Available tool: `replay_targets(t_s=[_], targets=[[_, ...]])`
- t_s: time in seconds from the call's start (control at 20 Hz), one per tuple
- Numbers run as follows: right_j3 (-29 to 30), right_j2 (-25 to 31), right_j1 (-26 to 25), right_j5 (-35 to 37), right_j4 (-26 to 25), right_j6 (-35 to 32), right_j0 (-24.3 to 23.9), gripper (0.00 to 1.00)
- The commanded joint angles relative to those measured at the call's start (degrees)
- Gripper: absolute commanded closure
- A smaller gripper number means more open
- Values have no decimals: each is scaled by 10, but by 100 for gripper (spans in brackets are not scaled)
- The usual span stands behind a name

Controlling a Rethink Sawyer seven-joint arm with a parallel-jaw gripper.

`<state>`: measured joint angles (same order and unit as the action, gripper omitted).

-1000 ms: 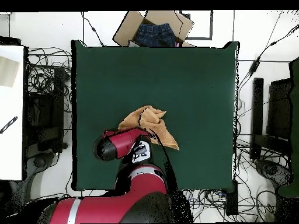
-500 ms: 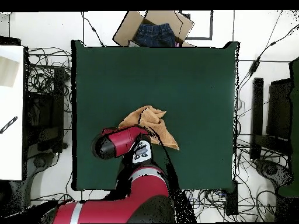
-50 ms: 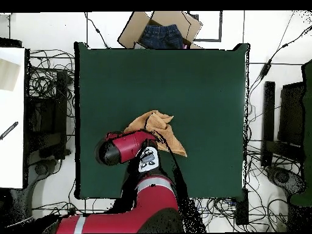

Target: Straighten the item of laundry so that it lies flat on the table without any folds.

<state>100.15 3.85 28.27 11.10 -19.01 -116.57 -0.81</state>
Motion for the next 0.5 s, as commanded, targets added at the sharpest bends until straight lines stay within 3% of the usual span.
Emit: replay_targets(t_s=[0.05, 0.5], targets=[[-3, 56, -11, 43, 12, -27, -11, 100], [-5, 55, -11, 34, 3, -22, -8, 100]])
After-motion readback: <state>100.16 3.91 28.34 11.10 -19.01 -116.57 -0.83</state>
